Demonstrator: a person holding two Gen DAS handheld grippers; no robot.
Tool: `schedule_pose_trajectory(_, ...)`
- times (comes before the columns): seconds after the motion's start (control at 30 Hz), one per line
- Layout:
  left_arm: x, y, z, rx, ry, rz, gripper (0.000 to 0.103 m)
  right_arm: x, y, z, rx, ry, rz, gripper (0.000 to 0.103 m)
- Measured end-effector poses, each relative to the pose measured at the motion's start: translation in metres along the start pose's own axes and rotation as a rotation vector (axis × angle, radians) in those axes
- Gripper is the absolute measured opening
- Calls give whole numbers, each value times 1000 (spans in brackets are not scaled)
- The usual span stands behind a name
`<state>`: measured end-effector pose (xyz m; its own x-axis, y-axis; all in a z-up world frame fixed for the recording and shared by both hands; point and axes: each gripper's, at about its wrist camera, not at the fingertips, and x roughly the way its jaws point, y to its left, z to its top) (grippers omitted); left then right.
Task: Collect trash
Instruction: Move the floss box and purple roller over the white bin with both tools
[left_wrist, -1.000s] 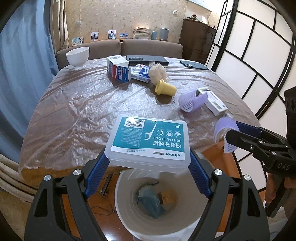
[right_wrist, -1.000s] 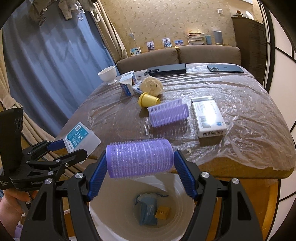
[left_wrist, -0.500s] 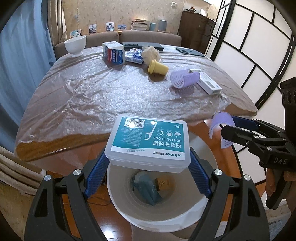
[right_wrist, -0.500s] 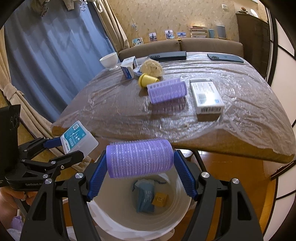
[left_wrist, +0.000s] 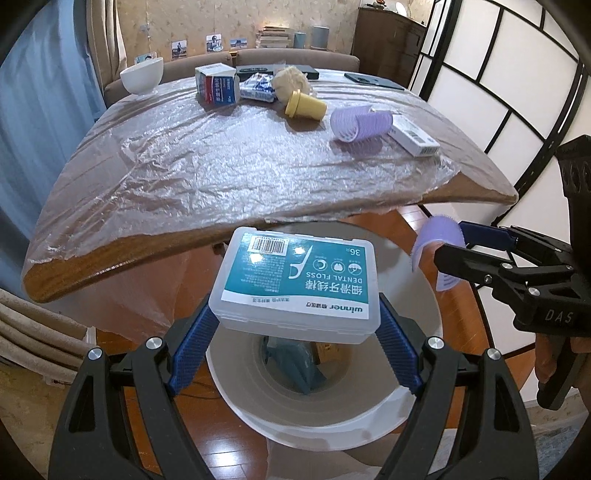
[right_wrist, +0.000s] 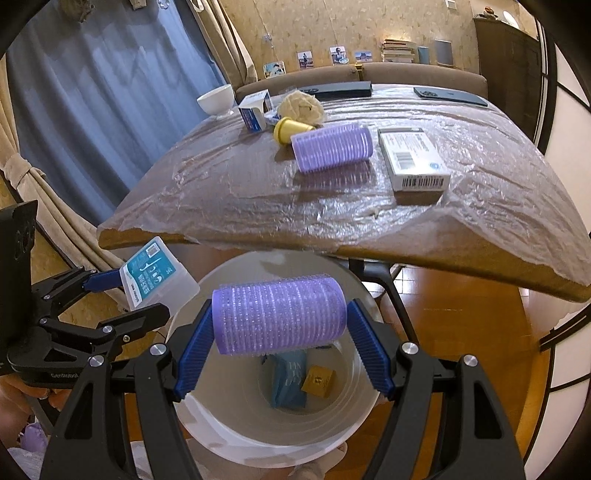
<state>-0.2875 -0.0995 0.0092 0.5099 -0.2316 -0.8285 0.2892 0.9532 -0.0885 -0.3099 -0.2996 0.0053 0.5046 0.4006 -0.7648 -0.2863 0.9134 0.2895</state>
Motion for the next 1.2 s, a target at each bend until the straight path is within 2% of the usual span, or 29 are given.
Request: schedule_pose_trajectory(1.2, 62, 3, -24, 20, 145, 54, 84, 72, -3, -24, 13, 149, -40, 70)
